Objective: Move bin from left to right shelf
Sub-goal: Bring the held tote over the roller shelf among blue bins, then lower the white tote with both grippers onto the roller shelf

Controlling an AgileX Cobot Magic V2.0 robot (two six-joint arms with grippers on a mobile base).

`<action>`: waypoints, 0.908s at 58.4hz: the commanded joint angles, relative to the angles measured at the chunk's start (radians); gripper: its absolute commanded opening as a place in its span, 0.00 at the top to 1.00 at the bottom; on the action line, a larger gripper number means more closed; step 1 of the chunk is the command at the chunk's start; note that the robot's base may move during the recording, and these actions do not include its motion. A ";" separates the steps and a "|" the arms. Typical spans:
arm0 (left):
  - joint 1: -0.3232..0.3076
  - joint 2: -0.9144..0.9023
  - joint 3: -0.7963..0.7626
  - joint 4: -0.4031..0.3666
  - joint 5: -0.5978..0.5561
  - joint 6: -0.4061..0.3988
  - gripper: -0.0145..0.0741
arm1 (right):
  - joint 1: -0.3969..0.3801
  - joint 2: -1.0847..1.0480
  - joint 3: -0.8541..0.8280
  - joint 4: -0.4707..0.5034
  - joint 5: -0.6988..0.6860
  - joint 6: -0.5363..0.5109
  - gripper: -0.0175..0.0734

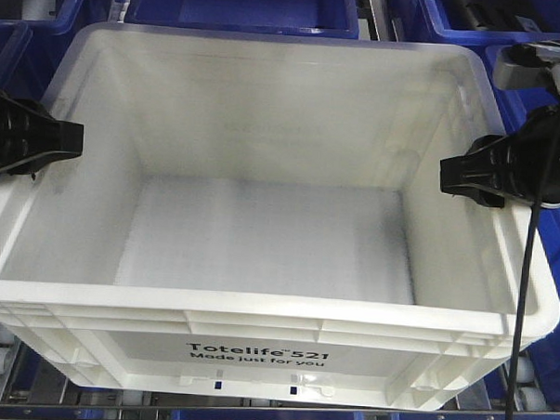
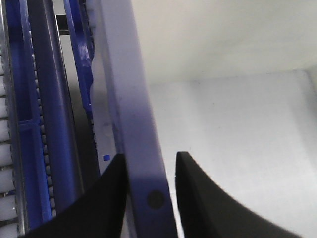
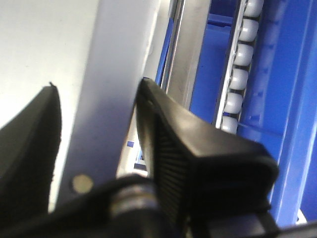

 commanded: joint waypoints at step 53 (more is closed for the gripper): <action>-0.015 -0.035 -0.049 -0.082 -0.125 0.027 0.84 | 0.004 -0.032 -0.048 0.082 -0.094 -0.021 0.81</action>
